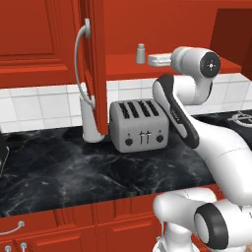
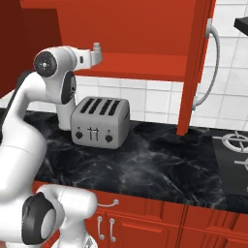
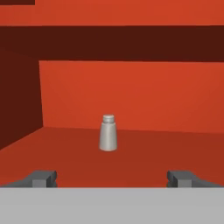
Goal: Retrieve the shaker from the cabinet and place it next the steak on a plate on the dining table.
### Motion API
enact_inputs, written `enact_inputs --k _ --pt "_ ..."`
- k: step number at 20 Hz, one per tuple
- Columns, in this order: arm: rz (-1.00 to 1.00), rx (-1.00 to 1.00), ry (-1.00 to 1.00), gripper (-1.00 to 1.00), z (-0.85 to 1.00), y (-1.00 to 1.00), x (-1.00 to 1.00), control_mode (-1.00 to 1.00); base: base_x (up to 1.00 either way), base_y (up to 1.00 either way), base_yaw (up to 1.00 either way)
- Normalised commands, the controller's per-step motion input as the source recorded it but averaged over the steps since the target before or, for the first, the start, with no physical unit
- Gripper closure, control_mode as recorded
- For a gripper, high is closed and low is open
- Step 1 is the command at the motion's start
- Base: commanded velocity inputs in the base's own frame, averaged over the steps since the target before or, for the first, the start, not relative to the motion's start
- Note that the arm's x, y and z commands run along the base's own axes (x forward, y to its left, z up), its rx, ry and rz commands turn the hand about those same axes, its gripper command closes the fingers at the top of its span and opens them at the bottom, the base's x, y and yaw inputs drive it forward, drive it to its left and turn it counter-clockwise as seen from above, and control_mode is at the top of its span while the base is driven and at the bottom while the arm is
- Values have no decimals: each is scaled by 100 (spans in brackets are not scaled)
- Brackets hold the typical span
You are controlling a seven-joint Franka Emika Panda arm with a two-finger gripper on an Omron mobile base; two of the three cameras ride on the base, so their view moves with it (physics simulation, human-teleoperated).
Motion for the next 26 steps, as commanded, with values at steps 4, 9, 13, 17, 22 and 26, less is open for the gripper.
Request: enact_inputs --k 4,9,13,17,22,26 --pt "0 0 0 -100 0 2 41 -100 0 0 0" --pt "0 0 0 -100 -1 7 36 -100 0 0 0" --pt "0 0 0 -100 0 8 41 -100 0 0 0" --pt "0 0 0 -100 0 0 44 -100 0 0 0" --pt "0 0 0 -100 -2 0 44 -100 0 0 0" --pt "0 0 0 -100 -8 2 42 -100 0 0 0"
